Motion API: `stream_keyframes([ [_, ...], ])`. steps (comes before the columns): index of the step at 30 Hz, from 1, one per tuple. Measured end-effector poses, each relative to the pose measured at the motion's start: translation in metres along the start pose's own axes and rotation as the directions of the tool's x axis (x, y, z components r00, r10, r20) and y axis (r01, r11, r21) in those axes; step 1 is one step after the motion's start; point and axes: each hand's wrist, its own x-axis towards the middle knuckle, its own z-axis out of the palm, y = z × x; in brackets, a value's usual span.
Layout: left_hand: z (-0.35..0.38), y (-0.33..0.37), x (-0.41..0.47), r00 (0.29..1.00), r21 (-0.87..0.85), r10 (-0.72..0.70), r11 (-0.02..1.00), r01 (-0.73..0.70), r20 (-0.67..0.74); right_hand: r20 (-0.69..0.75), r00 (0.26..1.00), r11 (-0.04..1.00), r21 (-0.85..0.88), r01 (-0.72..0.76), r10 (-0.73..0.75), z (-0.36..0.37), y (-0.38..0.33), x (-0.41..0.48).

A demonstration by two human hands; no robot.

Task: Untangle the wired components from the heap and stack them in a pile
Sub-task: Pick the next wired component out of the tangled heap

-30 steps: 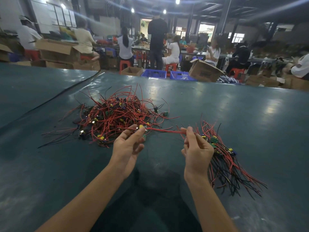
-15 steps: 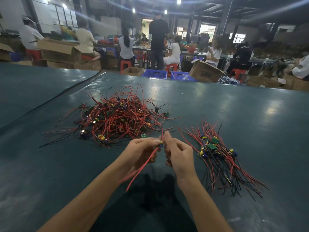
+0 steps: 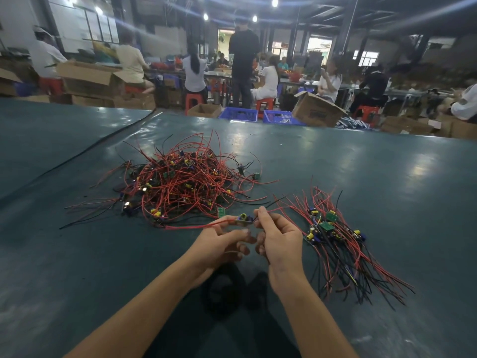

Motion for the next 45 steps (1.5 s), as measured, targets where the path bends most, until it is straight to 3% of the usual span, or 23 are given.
stream_keyframes([
  [3,0.004,0.0,-0.004,0.996,0.076,0.05,0.996,-0.056,0.076,0.041,0.999,1.0,-0.012,0.016,-0.015,0.001,0.0,-0.003],
  [10,0.006,0.006,-0.007,0.998,0.121,0.028,0.992,-0.022,-0.048,0.159,0.985,0.992,-0.095,0.083,-0.067,0.004,0.002,-0.007],
  [15,0.007,0.007,-0.005,0.975,0.055,0.205,0.978,-0.201,-0.079,0.132,0.986,0.99,-0.085,0.109,-0.097,0.006,0.001,-0.009],
  [18,0.004,0.003,-0.003,0.958,0.137,0.284,0.951,-0.276,-0.047,0.114,0.987,0.988,-0.086,0.125,-0.114,0.006,0.001,-0.009],
  [24,0.006,-0.002,-0.001,0.959,0.224,0.282,0.937,-0.269,-0.026,0.132,0.984,0.987,-0.083,0.134,-0.123,0.008,0.004,-0.01],
  [31,0.004,-0.002,0.002,0.93,0.312,0.351,0.876,-0.367,0.108,-0.008,0.994,0.994,-0.006,-0.11,0.11,-0.001,0.004,0.0],
  [34,0.004,-0.001,0.0,0.937,0.328,0.327,0.878,-0.348,0.122,-0.109,0.973,0.971,0.146,-0.187,0.204,-0.01,0.001,0.011],
  [40,-0.003,0.01,-0.004,0.938,0.302,0.308,0.889,-0.343,0.16,-0.182,0.958,0.923,0.355,-0.146,0.222,-0.033,-0.01,0.032],
  [45,-0.004,0.011,-0.002,0.932,0.205,0.358,0.91,-0.36,0.047,-0.188,0.948,0.913,0.371,-0.172,0.255,-0.027,-0.008,0.027],
])
